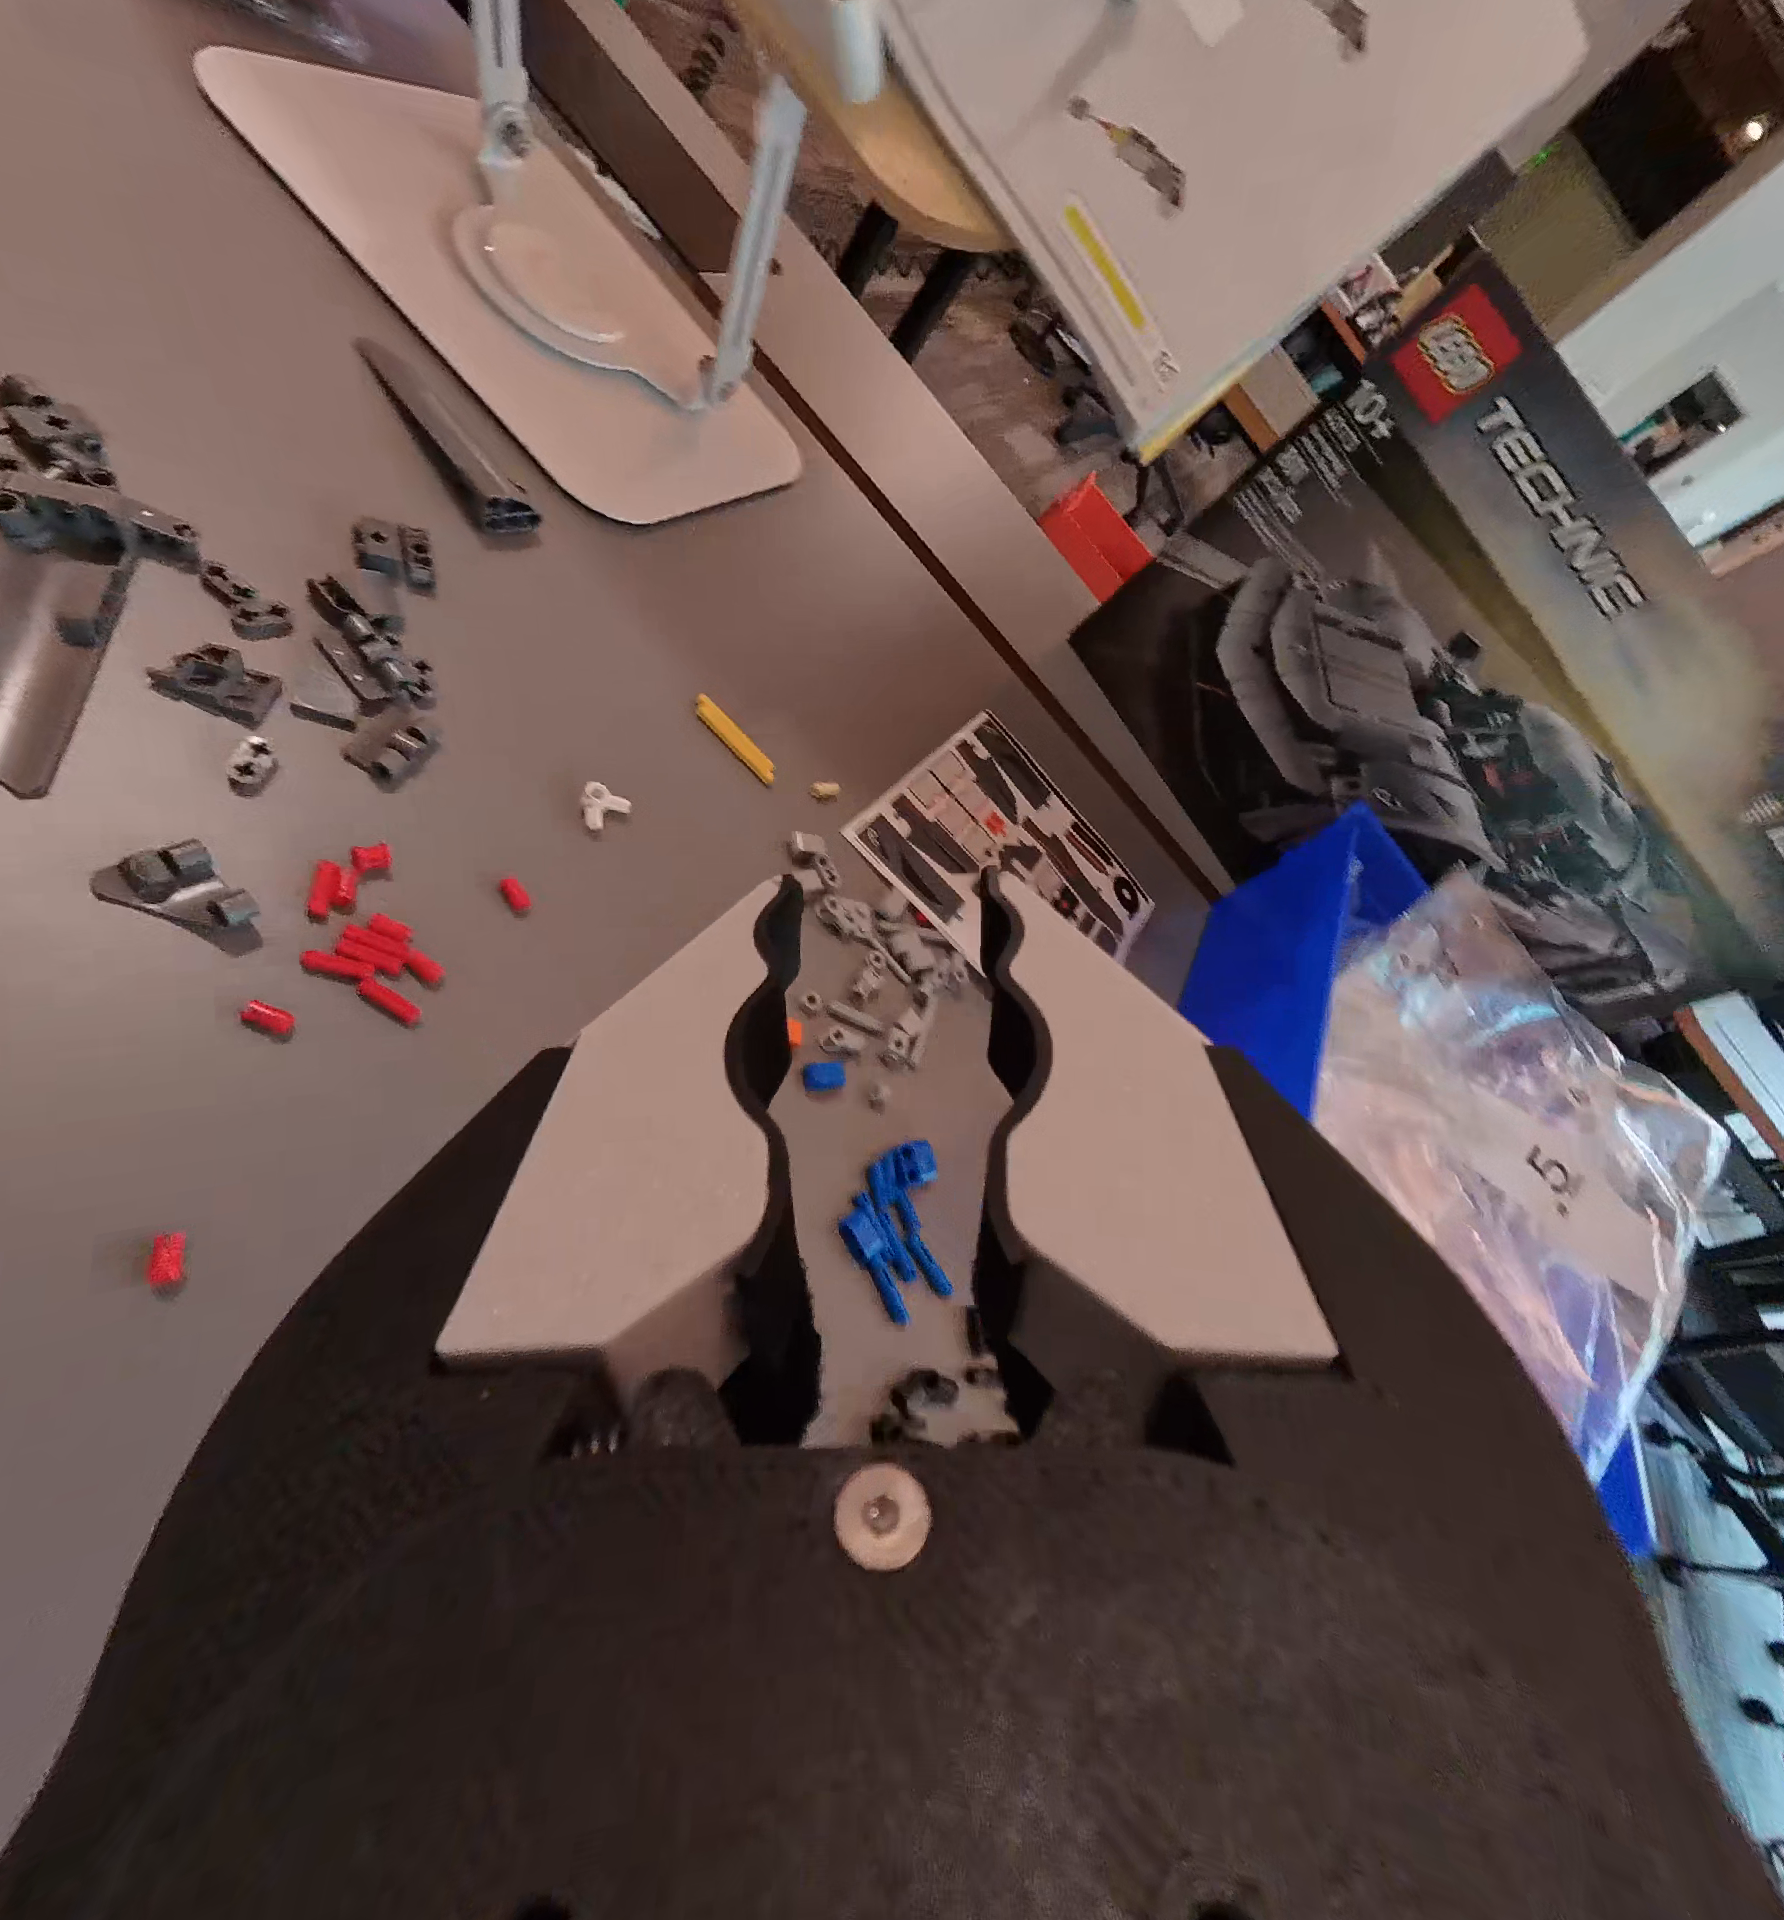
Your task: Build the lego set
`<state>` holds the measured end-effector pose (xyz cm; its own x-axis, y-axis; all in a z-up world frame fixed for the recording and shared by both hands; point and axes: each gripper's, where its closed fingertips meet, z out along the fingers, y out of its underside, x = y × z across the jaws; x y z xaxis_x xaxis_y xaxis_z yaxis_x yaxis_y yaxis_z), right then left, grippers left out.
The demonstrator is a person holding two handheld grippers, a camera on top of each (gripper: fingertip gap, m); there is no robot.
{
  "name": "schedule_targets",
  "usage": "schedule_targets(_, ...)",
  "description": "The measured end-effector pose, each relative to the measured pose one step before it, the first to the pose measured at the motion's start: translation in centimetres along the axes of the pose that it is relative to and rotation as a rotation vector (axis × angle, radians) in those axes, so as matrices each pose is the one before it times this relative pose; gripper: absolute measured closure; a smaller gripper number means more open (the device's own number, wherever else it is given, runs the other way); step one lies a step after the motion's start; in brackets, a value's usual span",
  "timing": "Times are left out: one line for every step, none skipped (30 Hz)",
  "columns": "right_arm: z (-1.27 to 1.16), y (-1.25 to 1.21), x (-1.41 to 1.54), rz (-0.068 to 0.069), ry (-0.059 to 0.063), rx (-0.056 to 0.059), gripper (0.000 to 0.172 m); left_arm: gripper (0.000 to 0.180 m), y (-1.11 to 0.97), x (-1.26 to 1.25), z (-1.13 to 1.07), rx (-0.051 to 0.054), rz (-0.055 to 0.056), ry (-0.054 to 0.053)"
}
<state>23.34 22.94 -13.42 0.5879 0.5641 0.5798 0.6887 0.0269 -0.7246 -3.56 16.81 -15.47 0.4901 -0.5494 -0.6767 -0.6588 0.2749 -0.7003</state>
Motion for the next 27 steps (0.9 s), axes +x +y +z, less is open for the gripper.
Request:
schedule_targets(-0.520, 0.376, 0.664, 0.0101, 0.0148, -0.0055, 0.139, 0.151, -0.034, -0.085, -0.043, 0.0027, -0.0025, -0.0011)
schedule_targets(-0.483, 0.420, 0.635, 0.0088, 0.0144, -0.0107, 0.138, 0.151, 0.010, -0.126, -0.029, 0.0014, 0.0010, -0.0029)
schedule_targets(-0.426, 0.452, 0.532, 0.0055, 0.0108, -0.0134, 0.138, 0.150, 0.088, -0.179, -0.012, -0.0023, 0.0015, -0.0067)
schedule_targets(-0.345, 0.407, 0.483, 0.0028, 0.0113, -0.0118, 0.137, 0.150, 0.115, -0.134, -0.008, -0.0034, -0.0017, -0.0040)
schedule_targets(-0.247, 0.417, 0.365, 0.0025, 0.0075, -0.0132, 0.138, 0.150, 0.113, -0.071, -0.007, -0.0026, -0.0058, 0.0000)
schedule_targets(-0.095, 0.411, 0.095, 0.0028, -0.0068, -0.0148, 0.138, 0.150, 0.086, -0.002, 0.006, -0.0015, -0.0056, 0.0022)
schedule_targets(0.055, 0.333, -0.087, 0.0041, -0.0146, -0.0136, 0.137, 0.150, 0.063, 0.013, 0.010, -0.0013, -0.0021, 0.0015)
schedule_targets(0.207, 0.281, -0.121, 0.0038, -0.0130, -0.0139, 0.136, 0.150, 0.031, 0.025, 0.033, -0.0012, 0.0013, 0.0002)
schedule_targets(0.376, 0.298, -0.196, -0.0002, -0.0167, -0.0181, 0.138, 0.150, -0.019, 0.035, 0.037, 0.0004, 0.0029, -0.0005)
schedule_targets(0.510, 0.334, -0.231, -0.0042, -0.0185, -0.0210, 0.140, 0.150, -0.014, 0.113, 0.045, -0.0004, 0.0016, 0.0032)
schedule_targets(0.640, 0.291, -0.086, -0.0017, -0.0121, -0.0206, 0.141, 0.150, 0.008, 0.153, 0.054, -0.0010, 0.0020, 0.0045)
schedule_targets(0.752, 0.240, -0.015, 0.0022, -0.0123, -0.0193, 0.143, 0.150, -0.004, 0.131, 0.037, -0.0004, 0.0062, 0.0021)
schedule_targets(0.813, 0.149, -0.025, 0.0040, -0.0162, -0.0156, 0.146, 0.151, 0.028, 0.094, 0.037, -0.0018, 0.0067, 0.0009)
schedule_targets(0.876, 0.046, -0.028, 0.0060, -0.0193, -0.0115, 0.149, 0.150, 0.039, 0.085, 0.050, -0.0027, 0.0034, 0.0032)
schedule_targets(0.857, -0.042, -0.088, 0.0027, -0.0246, -0.0092, 0.153, 0.151, 0.031, 0.056, 0.025, -0.0013, 0.0009, 0.0031)
schedule_targets(0.861, -0.090, -0.166, 0.0000, -0.0307, -0.0072, 0.157, 0.151, 0.032, -0.013, 0.012, -0.0004, 0.0009, -0.0003)
schedule_targets(0.919, -0.006, -0.161, 0.0084, -0.0345, -0.0132, 0.156, 0.151, 0.044, -0.050, 0.008, -0.0010, 0.0001, -0.0009)
schedule_targets(0.972, 0.251, -0.184, 0.0124, -0.0397, -0.0275, 0.155, 0.151, 0.032, -0.044, 0.004, -0.0009, -0.0018, 0.0007)
schedule_targets(0.978, 0.432, -0.097, 0.0040, -0.0340, -0.0363, 0.154, 0.151, 0.043, -0.005, 0.000, -0.0009, -0.0017, 0.0023)
schedule_targets(0.908, 0.432, 0.236, -0.0057, -0.0118, -0.0307, 0.153, 0.151, 0.042, -0.030, 0.000, -0.0010, 0.0000, 0.0001)
schedule_targets(0.808, 0.531, 0.463, -0.0027, -0.0004, -0.0303, 0.153, 0.151, 0.033, -0.040, -0.014, -0.0008, 0.0013, -0.0008)
schedule_targets(0.688, 0.746, 0.454, 0.0117, -0.0036, -0.0423, 0.153, 0.151, 0.023, -0.008, -0.007, -0.0005, 0.0004, 0.0007)
schedule_targets(0.500, 0.665, 0.509, 0.0147, 0.0020, -0.0365, 0.153, 0.151, 0.005, 0.012, -0.013, 0.0001, -0.0009, 0.0015)
schedule_targets(0.338, 0.522, 0.459, 0.0153, 0.0030, -0.0273, 0.155, 0.151, 0.018, 0.032, 0.015, -0.0004, -0.0006, 0.0023)
schedule_targets(0.272, 0.492, 0.225, 0.0183, -0.0093, -0.0263, 0.156, 0.151, 0.026, 0.039, 0.018, -0.0012, 0.0013, 0.0017)
schedule_targets(0.216, 0.324, 0.009, 0.0164, -0.0195, -0.0158, 0.156, 0.151, 0.041, 0.037, 0.026, -0.0015, 0.0020, 0.0018)
schedule_targets(0.214, 0.153, -0.099, 0.0191, -0.0236, -0.0054, 0.155, 0.152, 0.035, 0.063, 0.021, -0.0012, 0.0001, 0.0036)
